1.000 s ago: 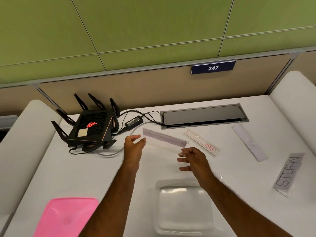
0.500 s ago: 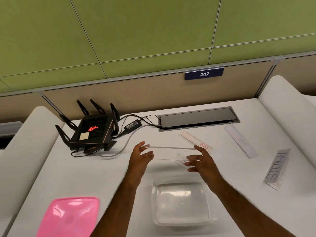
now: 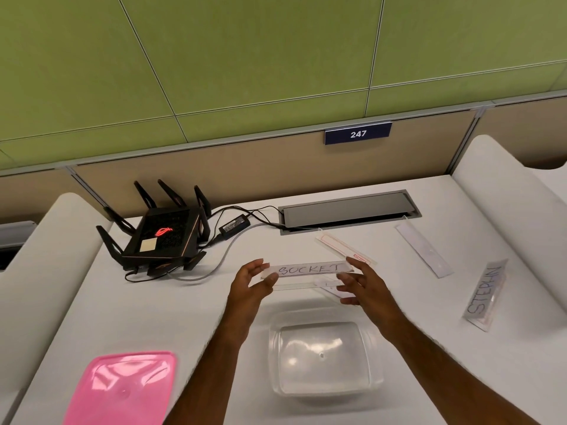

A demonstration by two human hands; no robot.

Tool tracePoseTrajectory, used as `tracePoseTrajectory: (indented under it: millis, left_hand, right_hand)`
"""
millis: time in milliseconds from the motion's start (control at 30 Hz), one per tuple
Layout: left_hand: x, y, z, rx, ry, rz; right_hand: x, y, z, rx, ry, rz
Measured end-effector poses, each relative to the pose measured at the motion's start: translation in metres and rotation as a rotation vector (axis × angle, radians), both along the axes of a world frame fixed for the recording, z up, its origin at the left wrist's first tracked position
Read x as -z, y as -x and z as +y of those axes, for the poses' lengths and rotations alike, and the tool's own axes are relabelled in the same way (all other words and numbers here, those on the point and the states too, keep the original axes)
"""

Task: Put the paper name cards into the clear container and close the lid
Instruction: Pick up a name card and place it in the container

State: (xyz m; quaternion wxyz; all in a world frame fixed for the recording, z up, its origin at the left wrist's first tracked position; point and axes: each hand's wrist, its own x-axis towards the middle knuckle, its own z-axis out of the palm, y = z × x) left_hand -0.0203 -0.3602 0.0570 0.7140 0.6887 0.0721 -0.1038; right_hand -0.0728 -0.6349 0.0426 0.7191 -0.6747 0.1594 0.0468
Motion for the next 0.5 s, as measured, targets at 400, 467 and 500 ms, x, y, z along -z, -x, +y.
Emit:
tracePoseTrajectory:
  millis: [400,467,500]
  left_hand:
    - [0.001,0.007,0.017,0.167,-0.172,-0.068]
    - [0.002,0.011,0.015,0.193,-0.187,-0.086]
    - [0.002,0.012,0.014,0.201,-0.186,-0.088]
  right_hand:
    - [-0.001,0.016,-0.019,-0.138,0.089,-0.018]
    - [-0.002,0.017,-0.022,-0.147,0.099,-0.024]
    - [-0.003,0.017,-0.023,-0.157,0.11,-0.029]
